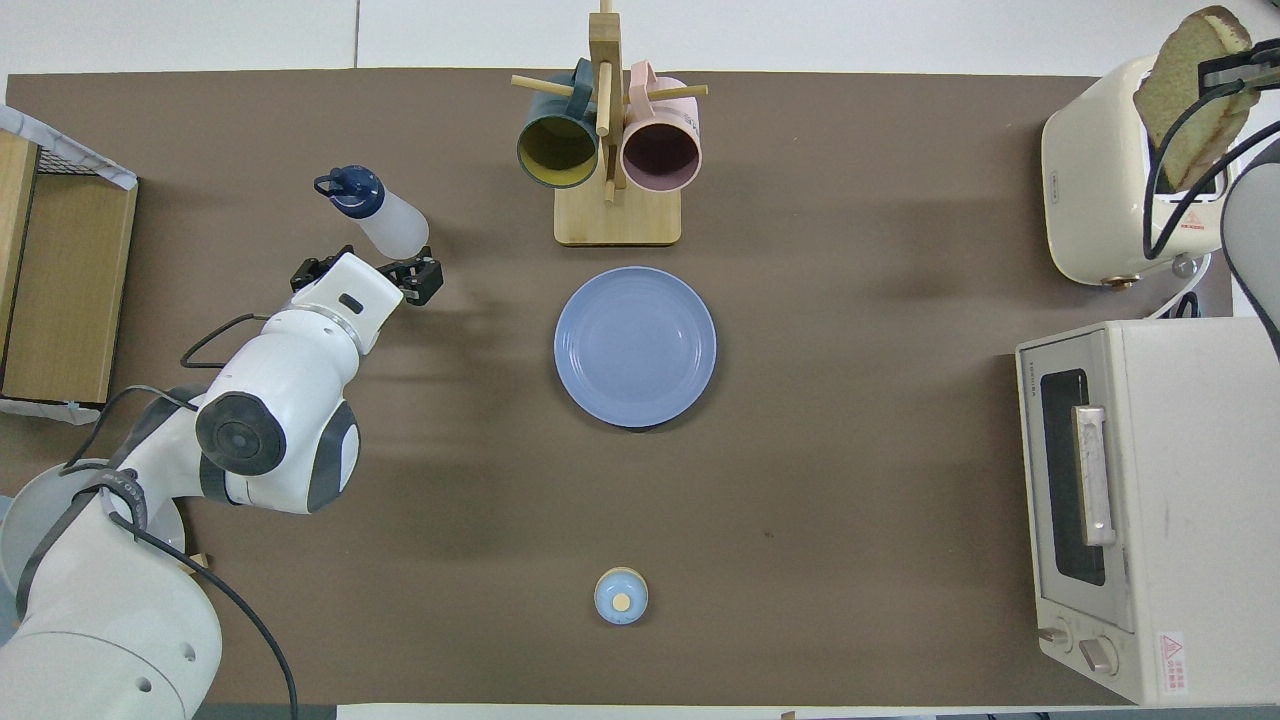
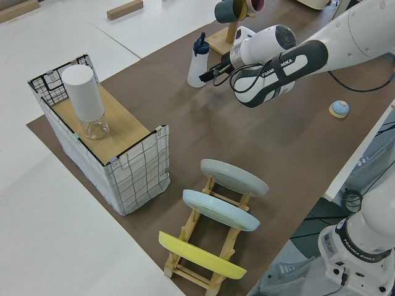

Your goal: Put bread on plate and add seasoning

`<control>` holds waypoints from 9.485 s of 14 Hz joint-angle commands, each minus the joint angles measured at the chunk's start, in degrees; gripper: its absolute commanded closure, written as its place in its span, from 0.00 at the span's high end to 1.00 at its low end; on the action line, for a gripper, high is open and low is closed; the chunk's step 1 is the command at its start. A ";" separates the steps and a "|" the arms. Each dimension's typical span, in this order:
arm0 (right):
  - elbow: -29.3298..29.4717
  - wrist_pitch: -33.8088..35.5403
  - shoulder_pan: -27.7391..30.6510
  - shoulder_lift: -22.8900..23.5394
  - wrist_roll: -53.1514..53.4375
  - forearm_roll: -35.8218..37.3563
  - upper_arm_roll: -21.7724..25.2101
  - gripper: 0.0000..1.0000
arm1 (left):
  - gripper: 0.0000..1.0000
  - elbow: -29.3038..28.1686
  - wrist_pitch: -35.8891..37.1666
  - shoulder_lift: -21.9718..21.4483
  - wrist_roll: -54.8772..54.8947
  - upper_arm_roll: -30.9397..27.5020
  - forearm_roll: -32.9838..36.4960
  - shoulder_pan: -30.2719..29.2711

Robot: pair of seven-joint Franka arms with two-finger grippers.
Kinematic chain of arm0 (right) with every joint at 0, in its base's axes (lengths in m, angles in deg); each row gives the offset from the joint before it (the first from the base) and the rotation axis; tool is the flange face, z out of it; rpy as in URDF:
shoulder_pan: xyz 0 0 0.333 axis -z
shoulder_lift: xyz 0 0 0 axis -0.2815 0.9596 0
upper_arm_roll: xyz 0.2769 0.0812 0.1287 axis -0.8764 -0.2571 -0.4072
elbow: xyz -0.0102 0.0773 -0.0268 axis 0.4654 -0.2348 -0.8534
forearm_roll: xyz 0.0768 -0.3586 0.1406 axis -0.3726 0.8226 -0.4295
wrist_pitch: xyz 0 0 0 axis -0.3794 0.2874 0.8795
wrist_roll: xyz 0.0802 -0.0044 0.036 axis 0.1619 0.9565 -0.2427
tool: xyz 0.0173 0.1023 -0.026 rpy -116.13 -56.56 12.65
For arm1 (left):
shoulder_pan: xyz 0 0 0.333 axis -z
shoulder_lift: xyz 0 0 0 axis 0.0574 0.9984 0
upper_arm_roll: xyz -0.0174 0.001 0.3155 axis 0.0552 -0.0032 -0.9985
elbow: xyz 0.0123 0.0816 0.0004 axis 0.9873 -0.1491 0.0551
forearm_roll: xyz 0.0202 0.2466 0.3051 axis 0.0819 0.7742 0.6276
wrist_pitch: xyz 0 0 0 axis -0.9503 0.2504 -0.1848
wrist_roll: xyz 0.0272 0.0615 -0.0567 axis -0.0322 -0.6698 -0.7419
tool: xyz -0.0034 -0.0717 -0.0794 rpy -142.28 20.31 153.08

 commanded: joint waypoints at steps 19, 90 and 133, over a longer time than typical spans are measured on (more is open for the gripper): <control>-17.17 -13.79 -31.29 -1.39 45.96 -14.12 -1.07 0.00 | 1.00 8.38 -8.89 12.35 -0.28 -5.35 -8.05 4.92; -42.41 -40.71 -31.56 -2.62 34.81 -42.34 -1.42 0.00 | 0.00 26.84 57.27 -14.45 24.92 -1.21 -7.70 -0.61; -18.07 -11.18 -32.00 -12.56 52.39 -41.37 -3.35 1.00 | 0.00 19.29 83.65 -27.55 75.39 -0.69 -13.67 8.70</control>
